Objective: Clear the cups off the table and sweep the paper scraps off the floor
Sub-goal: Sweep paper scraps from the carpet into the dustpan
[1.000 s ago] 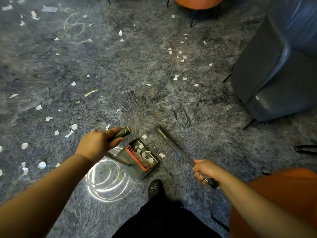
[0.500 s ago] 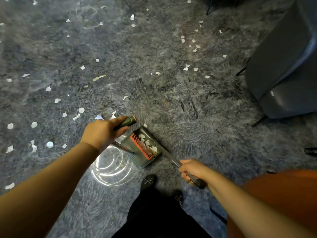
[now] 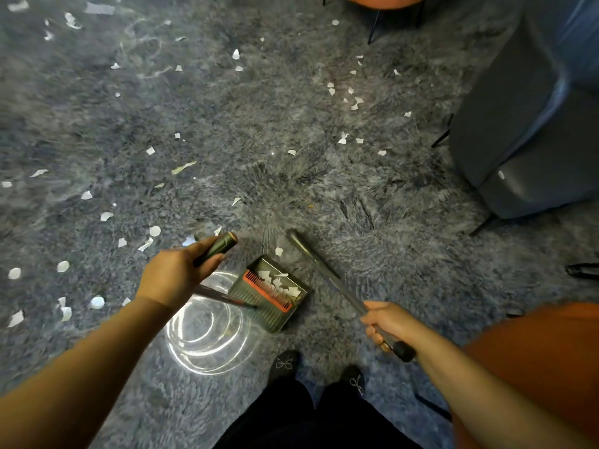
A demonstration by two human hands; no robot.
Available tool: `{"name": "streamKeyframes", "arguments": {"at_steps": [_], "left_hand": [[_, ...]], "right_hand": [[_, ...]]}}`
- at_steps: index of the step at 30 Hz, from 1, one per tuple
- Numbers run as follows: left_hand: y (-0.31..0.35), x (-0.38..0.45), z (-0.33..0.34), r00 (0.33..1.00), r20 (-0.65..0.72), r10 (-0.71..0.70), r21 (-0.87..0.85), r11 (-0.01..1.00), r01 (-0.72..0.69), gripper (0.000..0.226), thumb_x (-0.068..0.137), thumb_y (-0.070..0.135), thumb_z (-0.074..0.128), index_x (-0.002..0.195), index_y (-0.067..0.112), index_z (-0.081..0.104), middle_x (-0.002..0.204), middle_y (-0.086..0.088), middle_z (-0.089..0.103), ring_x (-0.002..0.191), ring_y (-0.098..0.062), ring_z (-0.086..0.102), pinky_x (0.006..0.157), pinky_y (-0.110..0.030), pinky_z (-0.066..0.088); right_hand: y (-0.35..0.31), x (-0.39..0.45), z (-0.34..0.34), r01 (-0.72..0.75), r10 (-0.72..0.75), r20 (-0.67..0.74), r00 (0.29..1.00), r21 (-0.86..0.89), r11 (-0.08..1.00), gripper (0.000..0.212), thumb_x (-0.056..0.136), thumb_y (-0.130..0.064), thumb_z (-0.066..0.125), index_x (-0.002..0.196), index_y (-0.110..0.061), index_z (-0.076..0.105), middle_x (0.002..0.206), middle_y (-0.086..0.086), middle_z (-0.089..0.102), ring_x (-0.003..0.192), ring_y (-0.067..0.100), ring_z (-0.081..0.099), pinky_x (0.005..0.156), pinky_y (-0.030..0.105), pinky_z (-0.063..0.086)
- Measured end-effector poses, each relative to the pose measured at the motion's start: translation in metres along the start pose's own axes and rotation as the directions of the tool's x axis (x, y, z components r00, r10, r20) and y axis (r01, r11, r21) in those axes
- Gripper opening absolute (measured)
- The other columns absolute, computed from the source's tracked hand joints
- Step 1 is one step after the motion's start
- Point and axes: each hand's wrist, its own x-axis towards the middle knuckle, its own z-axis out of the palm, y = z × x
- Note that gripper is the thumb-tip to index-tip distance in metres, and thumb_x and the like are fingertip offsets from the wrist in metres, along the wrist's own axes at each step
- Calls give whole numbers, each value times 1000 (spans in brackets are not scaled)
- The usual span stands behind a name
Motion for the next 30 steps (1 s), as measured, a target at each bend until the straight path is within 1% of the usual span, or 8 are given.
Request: {"name": "streamKeyframes", "arguments": {"at_steps": [4,7,10,17,20,23,27,30], "left_hand": [[-16,9,-6,999,-2,-33,-28,999,33,41,86,42,66,126,33,63,79,-14,72,74,-32,67,58,-29,40],[-20,15,-6,999,6,-37,5,999,37,41,87,46,64,127,37,61,83,-11,72,78,-32,67,60,-30,43],[-21,20,-4,1000,15,-5,84,996,4,43,88,49,61,129,38,58,85,-12,72,79,-34,66,60,-31,43],[-24,28,-7,1000,2,24,100,995,-24,45,89,47,61,131,34,58,83,-15,71,77,-37,66,61,-34,47],[-24,31,-7,1000,5,23,84,996,-23,44,89,47,60,131,34,58,84,-14,71,79,-36,66,63,-35,49],[-27,31,-6,999,1,34,76,997,-34,43,89,48,60,130,35,58,83,-13,71,77,-35,66,62,-34,49],[-30,22,-4,998,-25,64,57,996,-62,42,87,45,65,127,33,62,85,-16,69,75,-38,65,58,-31,43],[-29,13,-4,998,-20,57,34,998,-57,39,86,43,67,123,28,66,79,-14,71,74,-36,67,57,-30,44]], "right_hand": [[-12,18,18,12,-21,-47,999,-196,981,37,91,9,44,126,2,53,41,1,46,27,7,39,31,15,31],[-17,34,27,-10,-15,-73,997,-338,941,54,91,8,46,142,-7,40,62,8,52,37,10,43,34,17,36],[-23,41,36,-30,-1,-70,998,-436,900,59,91,6,48,146,-9,35,74,10,55,49,13,45,36,18,39],[-16,26,44,-66,96,26,995,-553,831,65,88,7,49,148,-10,31,64,10,55,39,12,44,40,21,39],[-11,16,42,-79,116,51,992,-460,885,62,90,9,46,148,-8,31,56,8,49,31,9,39,35,16,33],[-11,-3,40,-86,114,55,992,-359,929,51,94,7,42,141,-10,41,56,6,42,28,7,36,33,11,28],[3,-11,36,-69,82,36,996,-276,959,52,93,9,44,142,-11,41,58,8,45,32,10,37,34,15,29],[15,-12,33,-69,68,-13,998,-194,979,59,92,9,47,147,-9,34,49,7,50,33,11,38,34,17,31]]}}
